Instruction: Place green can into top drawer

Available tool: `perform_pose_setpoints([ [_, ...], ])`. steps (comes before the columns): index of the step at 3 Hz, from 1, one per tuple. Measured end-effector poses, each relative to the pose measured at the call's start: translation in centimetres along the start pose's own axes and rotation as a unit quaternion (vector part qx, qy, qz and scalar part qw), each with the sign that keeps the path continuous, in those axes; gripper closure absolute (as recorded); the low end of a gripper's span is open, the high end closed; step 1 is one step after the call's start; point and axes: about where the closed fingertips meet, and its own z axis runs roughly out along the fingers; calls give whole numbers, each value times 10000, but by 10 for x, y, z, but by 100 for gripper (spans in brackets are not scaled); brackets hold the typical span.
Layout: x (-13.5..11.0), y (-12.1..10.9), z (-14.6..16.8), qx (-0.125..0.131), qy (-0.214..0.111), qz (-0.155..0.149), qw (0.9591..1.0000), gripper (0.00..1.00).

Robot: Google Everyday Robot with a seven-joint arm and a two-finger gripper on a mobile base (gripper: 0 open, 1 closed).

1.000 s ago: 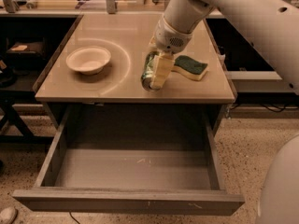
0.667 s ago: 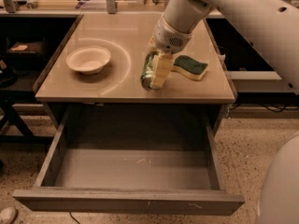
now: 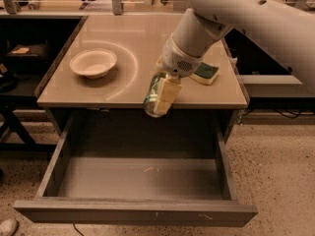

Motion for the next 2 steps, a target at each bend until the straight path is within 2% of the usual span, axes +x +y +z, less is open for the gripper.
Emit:
perform_pose_setpoints([
  [2,-12,73,24,-75,-171,435,9989,100],
])
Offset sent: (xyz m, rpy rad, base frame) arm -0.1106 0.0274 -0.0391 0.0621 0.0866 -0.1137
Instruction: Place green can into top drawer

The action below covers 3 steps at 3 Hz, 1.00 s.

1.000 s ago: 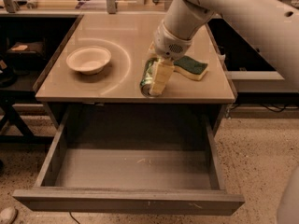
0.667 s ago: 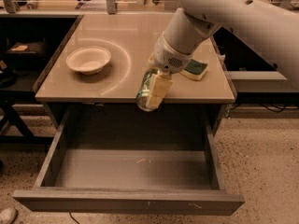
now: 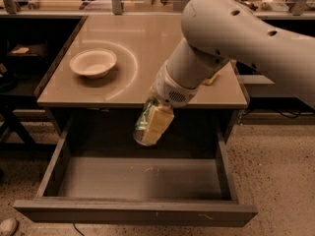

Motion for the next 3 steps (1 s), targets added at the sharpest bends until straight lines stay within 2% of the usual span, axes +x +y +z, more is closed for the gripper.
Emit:
perform_pose_setpoints([
  [1,4,34,1,70,2,220,9997,100],
  [2,4,34,1,70,1,219,9997,100],
  [3,15,41,26,-17,-68,353,9994,100],
])
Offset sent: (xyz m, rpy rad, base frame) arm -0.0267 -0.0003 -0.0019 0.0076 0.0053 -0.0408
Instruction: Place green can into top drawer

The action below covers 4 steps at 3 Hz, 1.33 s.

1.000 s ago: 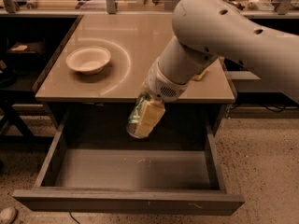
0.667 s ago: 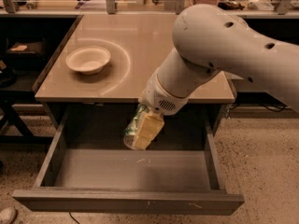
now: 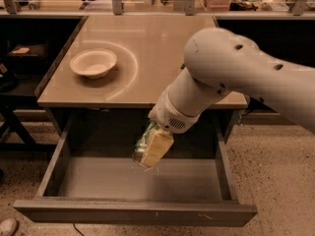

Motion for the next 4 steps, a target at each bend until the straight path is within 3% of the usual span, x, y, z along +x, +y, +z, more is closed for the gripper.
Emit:
perform_pose_setpoints([
  [2,20,7,53,-108,-209,246,9994,100],
  [4,39,-3,98,-123,-642,492,9967,100],
])
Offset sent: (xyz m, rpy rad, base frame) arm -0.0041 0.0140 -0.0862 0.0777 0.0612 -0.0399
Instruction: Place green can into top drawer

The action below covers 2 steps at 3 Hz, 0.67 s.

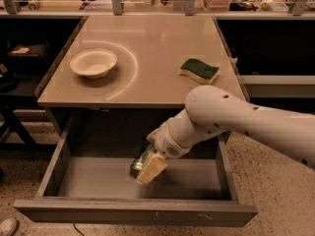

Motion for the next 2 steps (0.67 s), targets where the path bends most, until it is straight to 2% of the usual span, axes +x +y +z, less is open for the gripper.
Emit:
perform_pose_setpoints([
  [1,0,-1,8,24,-35,-5,10000,100],
  [2,-6,-4,21,210,-153,-139,9996,100],
])
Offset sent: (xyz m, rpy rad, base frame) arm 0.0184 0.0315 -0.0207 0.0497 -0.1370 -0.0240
